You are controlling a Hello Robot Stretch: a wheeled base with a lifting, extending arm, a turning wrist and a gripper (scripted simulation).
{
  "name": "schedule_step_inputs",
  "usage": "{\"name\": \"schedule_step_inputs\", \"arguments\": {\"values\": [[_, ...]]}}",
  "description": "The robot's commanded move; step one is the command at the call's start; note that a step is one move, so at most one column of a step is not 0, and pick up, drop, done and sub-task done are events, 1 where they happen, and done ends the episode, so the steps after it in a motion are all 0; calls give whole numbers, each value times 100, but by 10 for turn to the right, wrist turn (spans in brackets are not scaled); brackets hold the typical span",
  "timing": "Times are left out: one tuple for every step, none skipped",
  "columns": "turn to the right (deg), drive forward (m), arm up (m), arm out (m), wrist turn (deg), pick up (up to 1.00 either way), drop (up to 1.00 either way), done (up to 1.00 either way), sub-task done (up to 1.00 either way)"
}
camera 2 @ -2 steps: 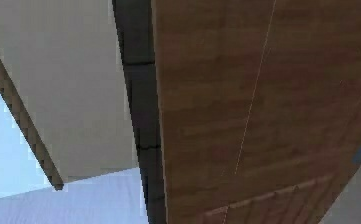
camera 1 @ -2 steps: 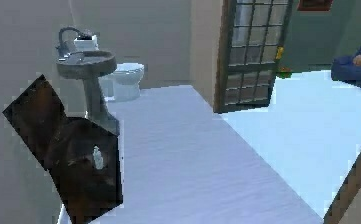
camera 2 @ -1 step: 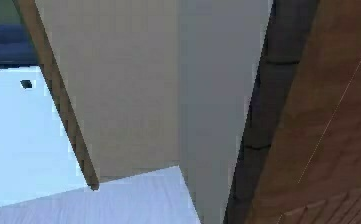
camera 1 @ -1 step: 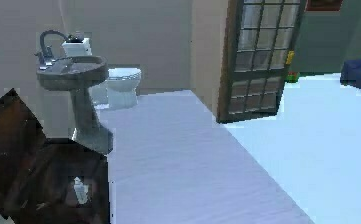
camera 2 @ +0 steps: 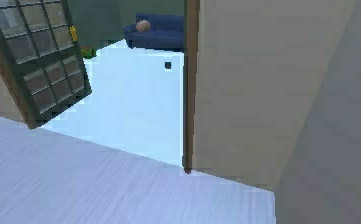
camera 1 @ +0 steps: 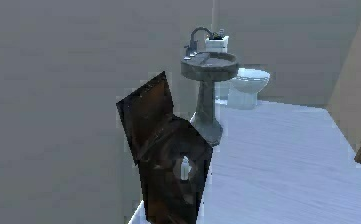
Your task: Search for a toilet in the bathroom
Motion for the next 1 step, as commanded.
{"name": "schedule_step_inputs", "arguments": {"values": [[0,0,0,0,0,0,0,100,0]]}}
